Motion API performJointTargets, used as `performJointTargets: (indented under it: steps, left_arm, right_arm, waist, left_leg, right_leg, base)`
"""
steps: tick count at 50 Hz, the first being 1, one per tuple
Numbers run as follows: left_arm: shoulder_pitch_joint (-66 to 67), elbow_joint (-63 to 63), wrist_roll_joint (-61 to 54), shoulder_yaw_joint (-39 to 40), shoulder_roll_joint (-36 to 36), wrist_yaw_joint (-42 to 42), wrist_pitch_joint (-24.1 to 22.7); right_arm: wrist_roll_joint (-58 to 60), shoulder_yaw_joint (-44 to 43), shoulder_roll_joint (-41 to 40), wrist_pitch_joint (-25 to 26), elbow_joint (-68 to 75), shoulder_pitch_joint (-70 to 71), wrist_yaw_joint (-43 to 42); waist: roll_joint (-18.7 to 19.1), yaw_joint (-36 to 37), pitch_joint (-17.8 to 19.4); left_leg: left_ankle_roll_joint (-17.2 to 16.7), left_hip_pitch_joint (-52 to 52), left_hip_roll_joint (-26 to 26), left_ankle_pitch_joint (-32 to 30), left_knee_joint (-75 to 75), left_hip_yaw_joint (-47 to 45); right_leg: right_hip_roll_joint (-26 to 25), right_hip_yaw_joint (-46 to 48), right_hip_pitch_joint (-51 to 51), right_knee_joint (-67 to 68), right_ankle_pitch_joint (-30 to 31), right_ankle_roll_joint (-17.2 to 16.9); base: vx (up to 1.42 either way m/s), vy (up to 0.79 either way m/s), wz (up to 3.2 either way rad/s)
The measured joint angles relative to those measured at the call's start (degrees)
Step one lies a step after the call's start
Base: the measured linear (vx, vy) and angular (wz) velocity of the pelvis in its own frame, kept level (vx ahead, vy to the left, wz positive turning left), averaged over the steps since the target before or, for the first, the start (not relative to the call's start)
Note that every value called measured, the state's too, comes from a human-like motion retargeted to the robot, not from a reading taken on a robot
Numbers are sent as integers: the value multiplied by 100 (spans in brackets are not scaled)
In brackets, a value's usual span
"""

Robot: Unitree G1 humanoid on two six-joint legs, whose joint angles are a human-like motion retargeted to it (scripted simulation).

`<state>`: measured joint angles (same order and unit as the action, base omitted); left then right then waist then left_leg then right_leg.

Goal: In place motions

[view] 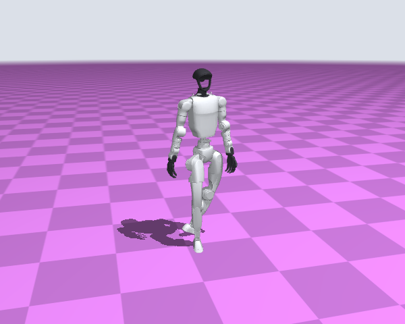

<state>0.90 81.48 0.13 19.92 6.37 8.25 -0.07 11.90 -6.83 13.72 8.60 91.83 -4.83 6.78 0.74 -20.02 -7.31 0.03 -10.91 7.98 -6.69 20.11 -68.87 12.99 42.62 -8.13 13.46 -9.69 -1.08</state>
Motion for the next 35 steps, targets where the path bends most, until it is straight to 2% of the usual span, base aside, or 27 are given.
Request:
performJointTargets:
  steps: [2,3,5,7,12,16,17,18,19,20,21,22,23,24,27,35]
  left_arm:
    - [221,16,-124,54,19,30,-15]
    - [348,64,-243,94,46,83,1]
    - [452,290,-361,259,50,142,58]
    - [441,586,-405,442,9,119,124]
    - [556,886,-475,622,-131,77,147]
    - [648,863,-342,569,-189,118,137]
    - [651,866,-302,527,-181,117,137]
    - [665,867,-264,467,-172,112,135]
    - [644,873,-228,404,-148,119,150]
    - [605,882,-194,340,-116,132,172]
    - [530,879,-158,318,-92,128,201]
    - [445,868,-132,297,-66,115,223]
    - [339,843,-128,273,-33,84,232]
    - [254,795,-149,260,-15,57,224]
    - [69,572,-254,209,-12,45,180]
    - [-496,286,-460,-16,-106,28,61]
  right_arm:
    - [183,60,-69,55,-13,66,82]
    - [326,124,-128,80,-96,140,156]
    - [543,272,-237,52,-378,268,274]
    - [640,451,-321,-40,-743,398,349]
    - [766,791,-484,-302,-1546,722,468]
    - [758,960,-615,-357,-1900,858,528]
    - [716,984,-635,-368,-1951,854,546]
    - [671,998,-644,-382,-1981,815,565]
    - [636,991,-646,-393,-1986,778,593]
    - [606,974,-644,-402,-1979,743,625]
    - [579,964,-644,-400,-1940,702,615]
    - [551,941,-644,-396,-1886,664,593]
    - [519,894,-643,-388,-1802,633,548]
    - [491,869,-626,-377,-1674,602,506]
    - [521,808,-520,-294,-1223,482,464]
    - [864,633,-266,-65,-428,168,310]
  waist:
    - [-345,256,-113]
    - [-489,418,-100]
    - [-531,709,50]
    - [-516,970,275]
    - [-393,1297,489]
    - [2,1642,732]
    - [98,1638,768]
    - [139,1532,765]
    - [201,1371,718]
    - [273,1184,650]
    - [246,1229,630]
    - [223,1203,629]
    - [208,1035,664]
    - [152,1055,703]
    - [29,1185,730]
    - [-37,1073,665]
  left_leg:
    - [625,258,113,-108,822,611]
    - [809,578,240,-78,1442,1262]
    - [577,1184,130,212,1972,2550]
    - [332,1614,-416,279,1849,3566]
    - [624,1971,-937,830,579,4226]
    - [308,2199,-1500,930,-658,5787]
    - [383,2212,-1625,813,-906,6144]
    - [704,2213,-1717,513,-1056,6265]
    - [707,2198,-1659,487,-1086,6431]
    - [551,2175,-1524,599,-1056,6621]
    - [602,2112,-1372,671,-1076,5924]
    - [623,2052,-1312,698,-1110,5632]
    - [585,1998,-1439,635,-1169,6147]
    - [585,1954,-1472,595,-1212,6186]
    - [625,1763,-1413,566,-1387,5721]
    - [663,1689,-1434,627,-1448,5679]
  right_leg:
    - [269,-478,-121,102,-65,115]
    - [319,-799,-176,145,-69,166]
    - [164,-1211,-160,45,46,244]
    - [-39,-1529,-46,-150,210,284]
    - [-309,-1974,23,-463,517,301]
    - [-1023,-2511,270,-772,656,455]
    - [-1186,-2617,351,-847,664,484]
    - [-1255,-2668,432,-915,663,493]
    - [-1318,-2604,465,-979,663,499]
    - [-1378,-2483,473,-1040,663,504]
    - [-1402,-2538,487,-1079,679,523]
    - [-1415,-2514,521,-1107,676,534]
    - [-1403,-2332,591,-1114,635,528]
    - [-1394,-2371,629,-1076,606,530]
    - [-1369,-2511,661,-951,544,531]
    - [-1333,-2391,698,-913,460,423]
  base:
    - [20,-20,-172]
    - [16,-25,-215]
    - [6,-15,-237]
    - [-1,-7,-214]
    - [5,-2,-172]
    - [11,-4,-181]
    - [16,-6,-73]
    - [19,-6,0]
    - [22,-6,67]
    - [18,-7,37]
    - [14,-7,9]
    - [8,-7,22]
    - [7,-6,42]
    - [7,-5,9]
    - [12,-2,-19]
    - [5,0,7]
